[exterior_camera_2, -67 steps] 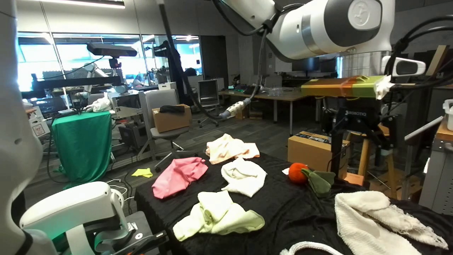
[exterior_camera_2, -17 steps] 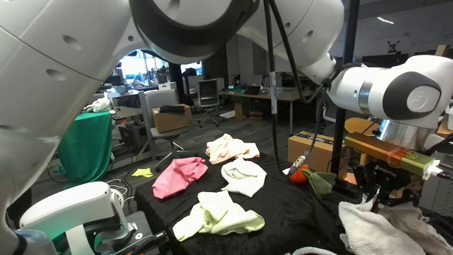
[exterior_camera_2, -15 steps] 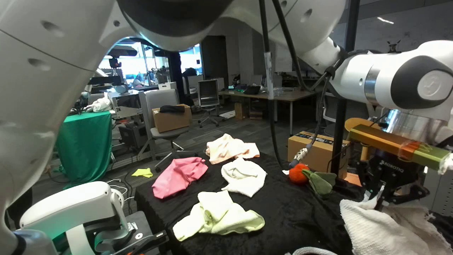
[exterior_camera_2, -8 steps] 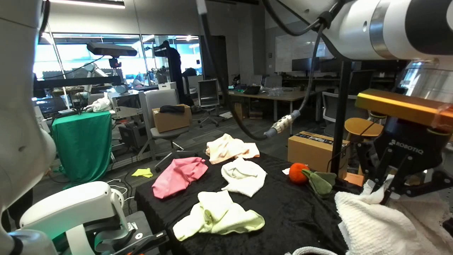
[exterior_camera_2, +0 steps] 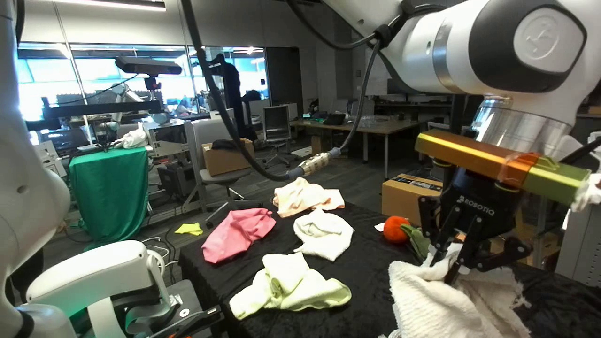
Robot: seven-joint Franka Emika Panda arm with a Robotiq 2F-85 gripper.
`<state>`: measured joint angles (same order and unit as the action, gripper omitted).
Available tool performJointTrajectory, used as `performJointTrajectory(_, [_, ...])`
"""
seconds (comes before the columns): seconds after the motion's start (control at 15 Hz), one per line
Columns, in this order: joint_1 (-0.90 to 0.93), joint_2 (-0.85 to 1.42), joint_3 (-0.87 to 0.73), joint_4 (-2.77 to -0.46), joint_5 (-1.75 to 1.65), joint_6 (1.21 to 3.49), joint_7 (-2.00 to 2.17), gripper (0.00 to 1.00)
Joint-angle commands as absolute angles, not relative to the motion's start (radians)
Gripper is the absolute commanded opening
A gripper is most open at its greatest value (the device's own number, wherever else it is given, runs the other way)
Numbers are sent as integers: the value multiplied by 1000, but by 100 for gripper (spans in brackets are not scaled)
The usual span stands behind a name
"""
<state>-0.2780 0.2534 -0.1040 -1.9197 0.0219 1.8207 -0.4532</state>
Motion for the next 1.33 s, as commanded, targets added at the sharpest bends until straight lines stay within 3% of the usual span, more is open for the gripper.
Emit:
performJointTrajectory(0.0, [-246,214,-112,-1976,5,1870,-431,51])
performJointTrajectory(0.33, [-207,221,-99,-1968,-1,1965,-398,91])
performJointTrajectory(0.47, [-185,227,-83,-1963,13,2039,-382,100])
performJointTrajectory(1.27, [25,344,19,-1930,-44,2365,-126,100])
